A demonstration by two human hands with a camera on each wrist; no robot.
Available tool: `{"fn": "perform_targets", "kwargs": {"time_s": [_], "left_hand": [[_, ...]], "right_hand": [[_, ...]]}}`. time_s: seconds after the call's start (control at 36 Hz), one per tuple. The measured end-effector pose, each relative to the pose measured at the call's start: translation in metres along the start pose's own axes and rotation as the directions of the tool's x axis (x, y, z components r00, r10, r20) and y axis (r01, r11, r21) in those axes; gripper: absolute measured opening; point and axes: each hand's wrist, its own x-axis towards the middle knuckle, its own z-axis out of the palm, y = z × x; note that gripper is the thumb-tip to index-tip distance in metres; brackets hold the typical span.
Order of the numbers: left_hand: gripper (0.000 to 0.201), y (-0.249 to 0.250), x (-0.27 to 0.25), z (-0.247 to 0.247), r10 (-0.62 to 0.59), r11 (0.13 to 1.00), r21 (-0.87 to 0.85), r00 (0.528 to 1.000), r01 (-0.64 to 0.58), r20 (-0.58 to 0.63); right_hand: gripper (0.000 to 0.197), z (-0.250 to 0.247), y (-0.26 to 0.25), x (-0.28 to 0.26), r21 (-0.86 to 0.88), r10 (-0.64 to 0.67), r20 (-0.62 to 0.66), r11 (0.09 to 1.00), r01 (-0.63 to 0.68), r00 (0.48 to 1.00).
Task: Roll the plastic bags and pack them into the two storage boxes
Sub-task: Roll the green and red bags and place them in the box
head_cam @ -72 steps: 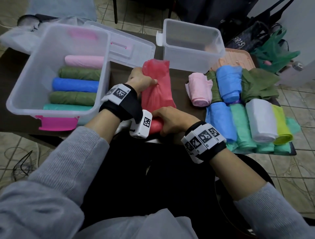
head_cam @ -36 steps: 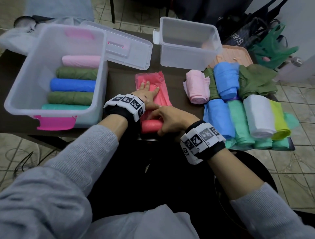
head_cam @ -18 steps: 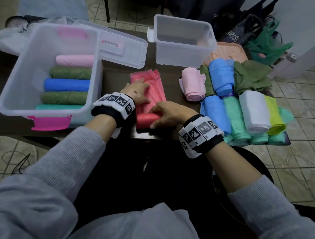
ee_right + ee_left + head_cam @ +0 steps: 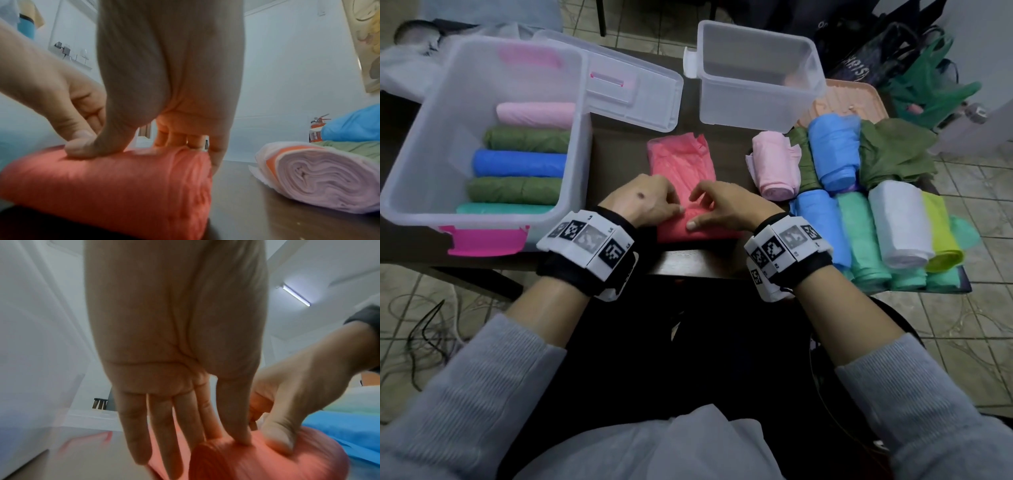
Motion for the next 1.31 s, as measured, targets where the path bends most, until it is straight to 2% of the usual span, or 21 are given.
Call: {"fn": "perform_targets", "kwargs": {"time_s": [0.06, 0.11, 0.17, 0.25, 0.36, 0.44, 0.56, 0.64, 0.69, 0.75, 0.89, 1.0, 1.11, 1.22, 1.31], "left_hand": [[0.030, 0.000, -0.004, 0.001, 0.008, 1.000, 0.002, 1.000, -0.008, 0.000], [0.036, 0.002, -0.007, 0.003, 0.033, 0.999, 0.010, 0.997, -0.032, -0.063], [0.033, 0.005, -0.010, 0.005, 0.068, 0.997, -0.013, 0.989, -0.070, -0.129], [0.030, 0.007, -0.015, 0.008, 0.061, 0.997, -0.039, 0.992, -0.066, -0.114], [0.054, 0.005, -0.019, 0.012, 0.060, 0.998, 0.041, 0.993, -0.056, -0.104], [0.061, 0.008, -0.015, 0.016, 0.072, 0.993, 0.096, 0.992, -0.062, -0.103], [0.061, 0.005, -0.007, 0.011, 0.027, 0.999, 0.043, 0.997, -0.024, -0.077], [0.048, 0.004, -0.001, 0.010, 0.026, 0.999, 0.028, 0.999, -0.025, -0.046], [0.042, 0.004, 0.001, 0.009, 0.024, 0.999, 0.042, 0.999, -0.023, -0.026], [0.042, 0.003, 0.003, 0.008, 0.015, 0.998, 0.055, 1.000, -0.015, -0.006], [0.056, 0.004, 0.004, 0.000, -0.005, 1.000, -0.017, 0.999, 0.006, 0.045], [0.047, 0.006, 0.004, -0.002, 0.031, 0.999, -0.013, 0.999, -0.031, -0.008], [0.037, 0.004, 0.003, 0.003, 0.112, 0.992, -0.047, 0.988, -0.117, -0.103], [0.010, -0.004, 0.002, 0.007, 0.084, 0.995, -0.055, 0.994, -0.088, -0.071], [0.020, -0.007, 0.001, 0.010, 0.062, 0.996, -0.059, 0.998, -0.064, -0.034]], "right_hand": [[0.049, 0.000, 0.000, -0.001, -0.006, -0.013, -0.073, 1.000, 0.012, 0.997], [0.044, 0.001, 0.001, -0.001, -0.077, -0.028, -0.130, 0.997, 0.019, 0.991], [0.043, 0.001, 0.000, -0.002, -0.131, -0.038, -0.184, 0.991, 0.014, 0.982], [0.043, 0.003, -0.002, -0.002, -0.109, -0.037, -0.238, 0.994, 0.011, 0.971], [0.034, 0.004, -0.006, 0.000, -0.095, -0.042, -0.296, 0.995, 0.014, 0.954], [0.026, 0.004, -0.002, 0.000, -0.040, -0.025, -0.324, 0.999, 0.012, 0.946], [0.034, 0.007, 0.003, -0.003, -0.048, -0.059, -0.324, 0.998, 0.046, 0.944], [0.048, 0.013, 0.005, -0.012, -0.143, -0.137, -0.345, 0.985, 0.092, 0.929], [0.056, 0.018, 0.004, -0.016, -0.228, -0.167, -0.313, 0.969, 0.097, 0.935], [0.058, 0.023, 0.004, -0.017, -0.233, -0.160, -0.311, 0.969, 0.088, 0.937], [0.053, 0.022, 0.006, -0.011, -0.195, -0.140, -0.303, 0.977, 0.082, 0.943], [0.046, 0.009, 0.006, -0.005, -0.152, -0.134, -0.231, 0.983, 0.100, 0.964], [0.038, -0.008, -0.001, -0.003, -0.130, -0.086, -0.095, 0.989, 0.073, 0.992], [0.035, -0.017, -0.003, -0.001, -0.120, -0.021, 0.080, 0.992, 0.030, 0.997], [0.042, -0.016, -0.001, -0.002, -0.026, 0.010, 0.149, 1.000, -0.006, 0.989]]}}
